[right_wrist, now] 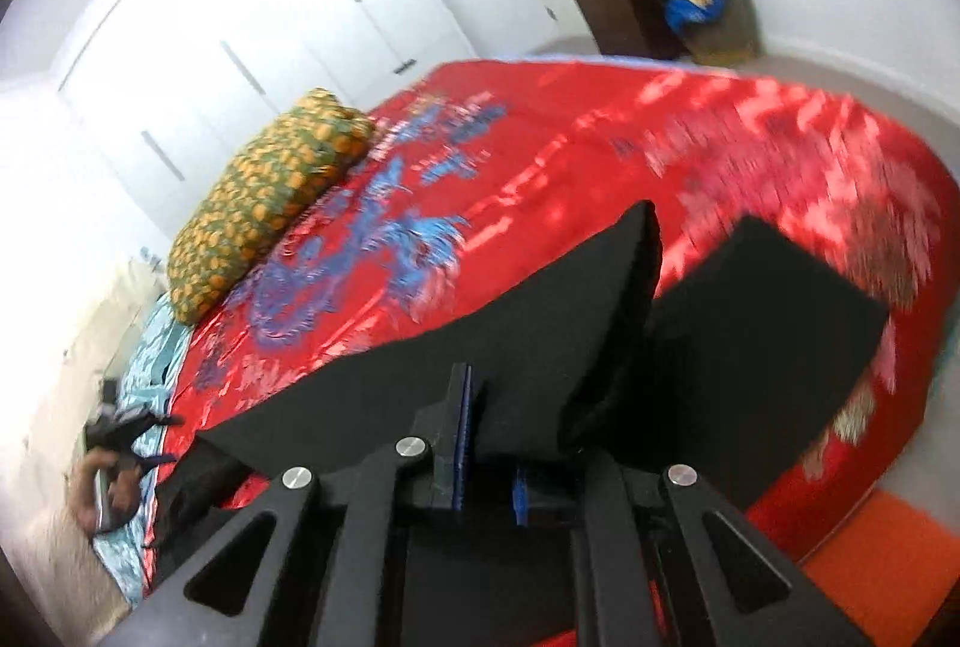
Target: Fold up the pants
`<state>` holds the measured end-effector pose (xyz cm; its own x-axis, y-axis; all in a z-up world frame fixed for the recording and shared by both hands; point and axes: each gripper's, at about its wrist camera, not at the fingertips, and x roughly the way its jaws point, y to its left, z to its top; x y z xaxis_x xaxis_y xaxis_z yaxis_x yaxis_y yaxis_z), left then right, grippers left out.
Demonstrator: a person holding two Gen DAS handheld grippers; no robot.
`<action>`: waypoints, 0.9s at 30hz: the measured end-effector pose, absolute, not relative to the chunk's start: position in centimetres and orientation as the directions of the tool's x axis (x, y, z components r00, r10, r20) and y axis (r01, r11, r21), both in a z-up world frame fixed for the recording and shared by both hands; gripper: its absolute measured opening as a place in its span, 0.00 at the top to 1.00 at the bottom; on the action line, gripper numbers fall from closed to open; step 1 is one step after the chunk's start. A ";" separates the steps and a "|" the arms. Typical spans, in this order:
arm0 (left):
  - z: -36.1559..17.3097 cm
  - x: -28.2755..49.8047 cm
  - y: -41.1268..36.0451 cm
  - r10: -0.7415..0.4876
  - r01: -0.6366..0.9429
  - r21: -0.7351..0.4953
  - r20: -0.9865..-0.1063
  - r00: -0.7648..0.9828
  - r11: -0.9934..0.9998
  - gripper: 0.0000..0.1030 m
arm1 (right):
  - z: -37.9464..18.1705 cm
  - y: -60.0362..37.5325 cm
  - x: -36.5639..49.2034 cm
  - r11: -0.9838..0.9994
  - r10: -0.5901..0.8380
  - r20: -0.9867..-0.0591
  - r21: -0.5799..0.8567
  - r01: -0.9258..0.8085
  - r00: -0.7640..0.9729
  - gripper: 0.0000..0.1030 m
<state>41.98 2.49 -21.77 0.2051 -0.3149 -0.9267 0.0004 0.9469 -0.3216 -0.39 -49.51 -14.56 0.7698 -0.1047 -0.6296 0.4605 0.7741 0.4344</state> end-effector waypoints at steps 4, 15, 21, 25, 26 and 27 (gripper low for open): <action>-24.4 43.9 2.9 -0.312 -0.103 -0.327 -0.940 0.135 0.940 0.44 | -12.6 -48.9 -0.8 0.795 -0.098 -0.602 0.431 0.427 0.792 0.89; -22.2 41.9 5.2 -0.354 -0.172 -0.413 -0.889 0.290 0.895 0.93 | -8.9 -50.2 -1.4 0.826 -0.033 -0.571 0.447 0.344 0.820 0.90; -10.9 31.5 8.7 -0.324 -0.059 -0.436 -0.746 0.582 0.898 0.93 | -5.9 -53.5 1.8 0.817 -0.014 -0.496 0.495 0.296 0.868 0.91; -11.6 18.9 11.0 -0.215 -0.102 -0.360 -0.736 0.642 0.927 0.92 | -7.1 -56.2 1.4 0.774 -0.048 -0.522 0.520 0.362 0.852 0.91; -13.2 16.9 10.8 -0.196 -0.112 -0.328 -0.768 0.610 0.938 0.92 | -8.5 -56.9 1.0 0.748 -0.055 -0.552 0.529 0.401 0.832 0.91; -15.3 15.3 10.4 -0.184 -0.113 -0.294 -0.808 0.560 0.949 0.92 | -10.8 -57.7 0.5 0.715 -0.057 -0.601 0.532 0.453 0.797 0.91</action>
<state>15.31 10.39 -15.25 0.5605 -0.1837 -0.8075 -0.1127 0.9491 -0.2941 0.54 -57.71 -10.76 0.7971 -0.0573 -0.6011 0.4528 0.7153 0.5323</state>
